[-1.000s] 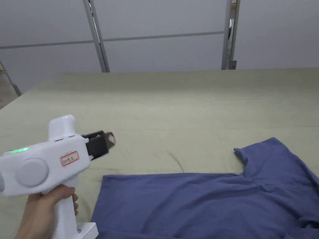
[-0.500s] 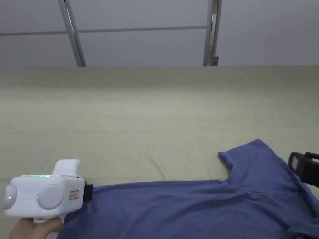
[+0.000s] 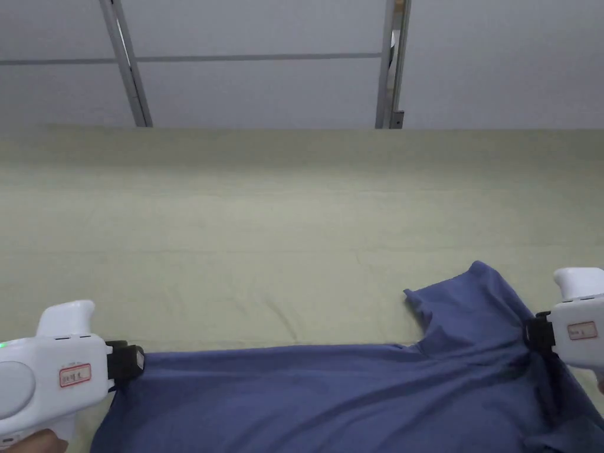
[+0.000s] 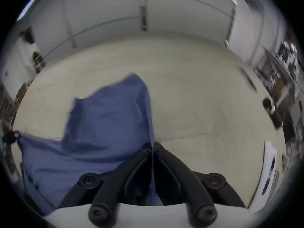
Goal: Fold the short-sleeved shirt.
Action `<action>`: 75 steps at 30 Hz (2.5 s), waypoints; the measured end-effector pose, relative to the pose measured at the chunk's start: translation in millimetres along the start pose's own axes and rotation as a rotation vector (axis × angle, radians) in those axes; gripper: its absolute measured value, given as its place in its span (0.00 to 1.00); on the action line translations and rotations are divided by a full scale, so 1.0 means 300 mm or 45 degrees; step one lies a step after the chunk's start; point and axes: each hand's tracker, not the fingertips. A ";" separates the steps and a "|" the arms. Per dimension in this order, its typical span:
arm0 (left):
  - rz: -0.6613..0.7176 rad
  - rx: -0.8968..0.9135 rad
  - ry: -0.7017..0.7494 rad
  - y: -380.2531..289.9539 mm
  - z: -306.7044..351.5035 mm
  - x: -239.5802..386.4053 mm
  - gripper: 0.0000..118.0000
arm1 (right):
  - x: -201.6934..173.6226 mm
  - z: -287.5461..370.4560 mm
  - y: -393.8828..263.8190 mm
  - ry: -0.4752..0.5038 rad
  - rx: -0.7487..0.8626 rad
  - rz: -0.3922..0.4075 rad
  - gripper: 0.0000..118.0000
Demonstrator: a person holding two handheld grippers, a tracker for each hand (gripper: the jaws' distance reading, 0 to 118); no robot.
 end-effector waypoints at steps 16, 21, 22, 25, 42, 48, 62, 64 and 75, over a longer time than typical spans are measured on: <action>-0.078 -0.184 0.010 -0.452 0.452 -0.073 0.03 | 0.028 0.562 -0.545 0.102 -0.077 -0.016 0.02; -0.172 -0.338 0.046 -0.584 0.384 -0.068 0.03 | 0.101 0.469 -0.725 0.092 -0.212 -0.007 0.02; -0.187 -0.314 0.052 -0.591 0.389 -0.067 0.04 | 0.114 0.476 -0.731 0.096 -0.200 -0.017 0.03; -0.195 -0.179 0.095 -0.562 0.445 -0.071 0.50 | 0.119 0.543 -0.715 0.068 -0.062 -0.034 0.53; 0.117 0.754 -0.650 -0.375 0.806 0.082 0.00 | -0.343 0.944 -0.484 0.063 1.217 -0.035 0.02; 0.618 0.124 -0.762 -0.387 0.521 -0.297 0.78 | -0.354 0.854 -0.509 0.079 1.067 0.019 0.02; 0.930 -0.271 -0.948 -0.571 0.250 -0.183 0.78 | -0.409 0.786 -0.521 0.098 0.934 -0.062 0.02; 0.851 -0.434 -0.767 -0.568 0.122 -0.217 0.16 | -0.431 0.785 -0.511 0.123 0.930 -0.067 0.02; 0.945 -0.096 -0.576 -0.454 0.368 -0.509 0.10 | -0.401 0.811 -0.506 0.077 0.948 -0.047 0.02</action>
